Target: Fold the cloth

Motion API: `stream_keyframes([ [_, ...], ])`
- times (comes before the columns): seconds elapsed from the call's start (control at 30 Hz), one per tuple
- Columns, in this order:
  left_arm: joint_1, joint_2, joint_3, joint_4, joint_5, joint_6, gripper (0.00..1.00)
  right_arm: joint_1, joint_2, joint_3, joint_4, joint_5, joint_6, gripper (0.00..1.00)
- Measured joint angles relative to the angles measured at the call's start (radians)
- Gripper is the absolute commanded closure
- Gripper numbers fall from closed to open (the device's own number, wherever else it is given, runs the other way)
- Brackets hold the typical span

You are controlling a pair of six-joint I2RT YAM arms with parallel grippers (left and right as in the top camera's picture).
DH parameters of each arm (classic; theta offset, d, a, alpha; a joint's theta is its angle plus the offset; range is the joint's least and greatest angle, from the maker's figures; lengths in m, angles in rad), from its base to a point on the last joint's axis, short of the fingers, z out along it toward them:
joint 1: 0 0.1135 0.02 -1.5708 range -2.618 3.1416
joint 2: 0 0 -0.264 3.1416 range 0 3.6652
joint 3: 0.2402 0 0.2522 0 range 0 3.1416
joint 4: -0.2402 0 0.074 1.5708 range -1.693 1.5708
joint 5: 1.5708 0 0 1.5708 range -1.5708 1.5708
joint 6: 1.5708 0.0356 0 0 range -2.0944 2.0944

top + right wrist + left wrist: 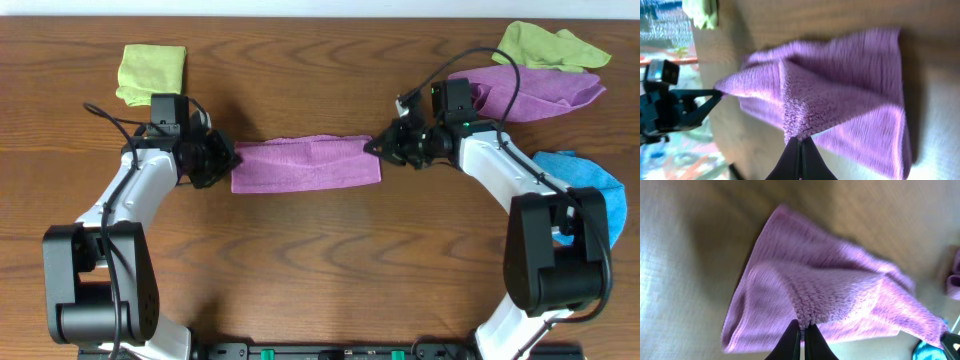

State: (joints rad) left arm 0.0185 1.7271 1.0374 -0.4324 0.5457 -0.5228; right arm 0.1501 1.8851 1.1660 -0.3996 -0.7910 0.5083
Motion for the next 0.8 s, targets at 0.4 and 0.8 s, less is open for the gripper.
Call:
stream_keyframes([
  [0.4, -0.001, -0.053, 0.0, -0.087, -0.092, 0.031, 0.94, 0.0, 0.0, 0.0, -0.139, -0.026, -0.002, 0.98],
  [0.8, -0.01, -0.038, 0.0, 0.122, -0.112, 0.03, 0.94, 0.0, 0.0, 0.002, 0.076, 0.047, 0.0, 0.98],
])
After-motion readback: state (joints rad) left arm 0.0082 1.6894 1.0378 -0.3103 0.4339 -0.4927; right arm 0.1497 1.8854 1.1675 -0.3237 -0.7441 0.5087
